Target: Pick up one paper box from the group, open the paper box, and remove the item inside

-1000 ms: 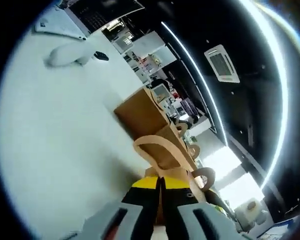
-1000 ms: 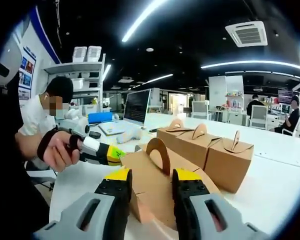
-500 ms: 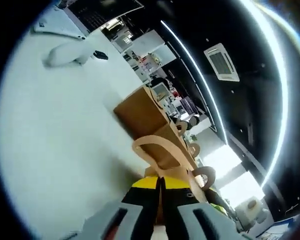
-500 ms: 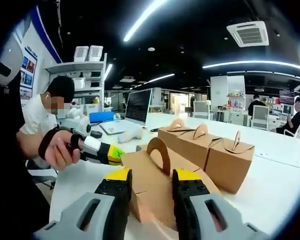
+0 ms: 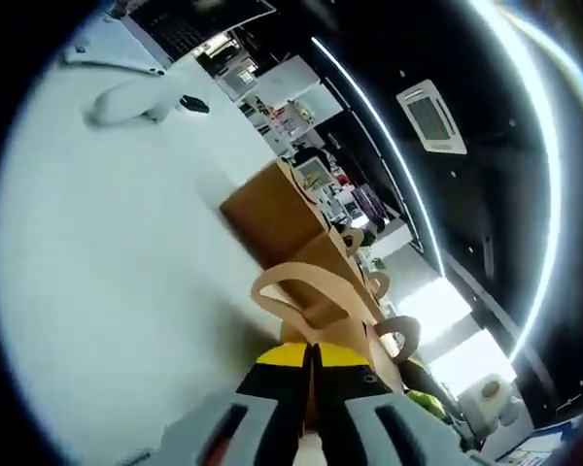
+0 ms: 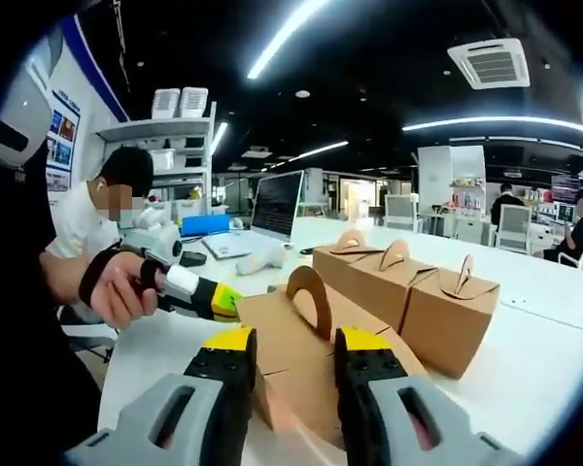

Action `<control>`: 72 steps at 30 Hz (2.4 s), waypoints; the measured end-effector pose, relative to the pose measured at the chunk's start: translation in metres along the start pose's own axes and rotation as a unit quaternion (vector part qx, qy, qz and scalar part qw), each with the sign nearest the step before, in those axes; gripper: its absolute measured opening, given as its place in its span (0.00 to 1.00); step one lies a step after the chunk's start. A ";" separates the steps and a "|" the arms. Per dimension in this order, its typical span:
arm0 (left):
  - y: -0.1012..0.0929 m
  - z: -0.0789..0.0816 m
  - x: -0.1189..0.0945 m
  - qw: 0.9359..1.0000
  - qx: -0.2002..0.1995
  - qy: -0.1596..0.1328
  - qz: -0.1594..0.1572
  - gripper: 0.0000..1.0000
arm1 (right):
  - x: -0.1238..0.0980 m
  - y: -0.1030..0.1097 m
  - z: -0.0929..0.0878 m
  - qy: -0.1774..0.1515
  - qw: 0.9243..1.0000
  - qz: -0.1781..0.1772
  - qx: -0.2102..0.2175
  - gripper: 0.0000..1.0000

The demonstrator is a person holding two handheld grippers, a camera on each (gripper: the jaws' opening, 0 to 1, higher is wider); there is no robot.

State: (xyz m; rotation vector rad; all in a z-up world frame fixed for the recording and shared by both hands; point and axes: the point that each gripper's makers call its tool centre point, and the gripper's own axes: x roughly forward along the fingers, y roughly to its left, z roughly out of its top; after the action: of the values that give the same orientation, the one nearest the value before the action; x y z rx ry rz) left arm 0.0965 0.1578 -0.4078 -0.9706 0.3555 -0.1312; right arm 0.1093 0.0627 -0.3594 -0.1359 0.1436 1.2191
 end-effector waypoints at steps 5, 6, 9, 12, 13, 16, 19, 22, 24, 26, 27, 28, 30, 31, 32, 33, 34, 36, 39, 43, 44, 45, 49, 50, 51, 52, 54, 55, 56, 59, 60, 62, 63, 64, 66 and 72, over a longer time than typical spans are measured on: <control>-0.003 -0.006 0.002 1.000 -0.011 0.006 -0.005 0.04 | 0.000 0.001 0.000 0.000 1.000 -0.001 0.000 0.33; -0.003 -0.006 0.002 1.000 -0.013 0.007 -0.006 0.04 | 0.000 0.001 0.000 0.000 1.000 -0.001 0.000 0.33; -0.002 -0.004 0.002 1.000 -0.011 0.006 -0.007 0.05 | 0.000 0.000 0.000 0.001 1.000 -0.001 0.000 0.33; -0.001 0.001 -0.001 1.000 0.006 0.002 -0.009 0.05 | 0.000 0.000 0.000 0.001 1.000 -0.001 0.000 0.33; 0.000 0.005 -0.002 1.000 0.015 -0.004 -0.009 0.05 | 0.000 0.000 0.000 0.001 1.000 -0.001 0.000 0.33; 0.004 0.014 -0.004 0.999 0.047 -0.021 -0.007 0.07 | 0.000 0.000 0.000 0.002 1.000 -0.002 0.000 0.33; 0.003 0.019 -0.008 0.997 0.067 -0.037 -0.006 0.10 | 0.001 0.000 0.000 0.003 1.000 -0.002 0.001 0.33; 0.000 0.026 -0.011 0.994 0.101 -0.049 -0.003 0.23 | 0.001 0.000 0.000 0.003 1.000 -0.002 0.001 0.33; -0.005 0.030 -0.013 0.992 0.117 -0.056 -0.002 0.26 | 0.001 0.000 0.000 0.004 1.000 -0.003 0.002 0.33; -0.012 0.035 -0.016 0.989 0.136 -0.064 -0.003 0.26 | 0.001 -0.001 0.000 0.004 1.000 -0.003 0.002 0.33; -0.015 0.040 -0.017 0.985 0.154 -0.074 -0.001 0.26 | 0.001 -0.001 0.000 0.004 1.000 -0.003 0.002 0.33; -0.018 0.043 -0.019 0.981 0.175 -0.082 0.002 0.26 | 0.001 -0.001 0.000 0.004 1.000 -0.003 0.002 0.33; -0.025 0.049 -0.022 0.972 0.213 -0.097 0.002 0.26 | 0.001 -0.001 0.000 0.004 1.000 -0.003 0.002 0.33; -0.028 0.051 -0.024 0.968 0.231 -0.102 0.005 0.26 | 0.001 -0.001 0.000 0.004 1.000 -0.003 0.002 0.33; -0.031 0.054 -0.026 0.962 0.251 -0.110 0.009 0.26 | 0.001 -0.001 0.000 0.003 1.000 -0.003 0.002 0.33; -0.033 0.058 -0.028 0.954 0.274 -0.120 0.015 0.26 | 0.001 -0.001 0.000 0.003 1.000 -0.003 0.002 0.33; -0.035 0.060 -0.030 0.948 0.292 -0.126 0.019 0.26 | 0.001 -0.001 0.000 0.003 1.000 -0.003 0.002 0.33; -0.042 0.065 -0.033 0.925 0.351 -0.143 0.030 0.25 | 0.001 -0.001 0.000 0.003 1.000 -0.003 0.003 0.33; -0.058 0.068 -0.035 0.891 0.424 -0.157 0.031 0.24 | 0.001 -0.001 0.000 0.002 1.000 -0.003 0.003 0.33; -0.088 0.066 -0.036 0.840 0.512 -0.182 0.018 0.23 | 0.001 -0.002 0.000 0.001 1.000 -0.003 0.003 0.33; -0.093 0.064 -0.034 0.836 0.518 -0.181 0.010 0.22 | 0.000 -0.002 0.000 0.001 1.000 -0.003 0.003 0.33; -0.094 0.063 -0.031 0.842 0.510 -0.177 0.007 0.21 | 0.000 -0.002 0.000 0.001 1.000 -0.003 0.003 0.33; -0.089 0.068 -0.017 0.858 0.488 -0.163 0.006 0.21 | 0.000 -0.002 -0.001 0.001 1.000 -0.004 0.003 0.33; -0.087 0.070 -0.015 0.859 0.485 -0.161 0.007 0.21 | 0.000 -0.002 -0.001 0.001 1.000 -0.004 0.003 0.33; -0.087 0.070 -0.014 0.860 0.485 -0.161 0.007 0.21 | 0.000 -0.002 -0.001 0.001 1.000 -0.004 0.003 0.33; -0.085 0.069 -0.010 0.861 0.486 -0.153 0.008 0.21 | 0.000 -0.002 -0.001 0.000 1.000 -0.004 0.003 0.33; -0.080 0.067 -0.002 0.862 0.488 -0.138 0.010 0.21 | 0.000 -0.002 -0.001 0.000 1.000 -0.004 0.004 0.33; -0.079 0.065 0.002 0.862 0.490 -0.130 0.009 0.21 | 0.000 -0.002 -0.001 0.000 1.000 -0.004 0.003 0.33; -0.078 0.064 0.006 0.861 0.492 -0.124 0.008 0.21 | 0.000 -0.002 -0.001 0.000 1.000 -0.004 0.003 0.33; -0.073 0.060 0.016 0.863 0.495 -0.104 0.005 0.21 | 0.000 -0.002 -0.001 -0.001 1.000 -0.003 0.003 0.33; -0.072 0.059 0.019 0.865 0.492 -0.100 0.002 0.21 | 0.000 -0.002 -0.001 -0.001 1.000 -0.003 0.004 0.33; -0.070 0.059 0.024 0.868 0.488 -0.094 0.002 0.21 | 0.000 -0.002 -0.001 -0.001 1.000 -0.003 0.004 0.33; -0.068 0.059 0.027 0.869 0.487 -0.091 0.002 0.20 | 0.000 -0.002 -0.001 -0.001 1.000 -0.003 0.004 0.33; -0.067 0.060 0.029 0.870 0.486 -0.088 0.004 0.20 | 0.000 -0.002 -0.001 -0.001 1.000 -0.003 0.004 0.33; -0.063 0.061 0.032 0.873 0.481 -0.083 0.008 0.19 | 0.000 -0.002 -0.001 -0.002 1.000 -0.003 0.004 0.33; -0.043 0.061 0.039 0.881 0.468 -0.060 0.029 0.17 | 0.000 -0.003 -0.001 -0.002 1.000 -0.001 0.004 0.33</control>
State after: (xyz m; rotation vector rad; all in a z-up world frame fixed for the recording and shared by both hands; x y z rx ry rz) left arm 0.1570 0.1712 -0.3506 -0.0039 0.1640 -0.1643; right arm 0.1118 0.0615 -0.3597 -0.1266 0.1444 1.2161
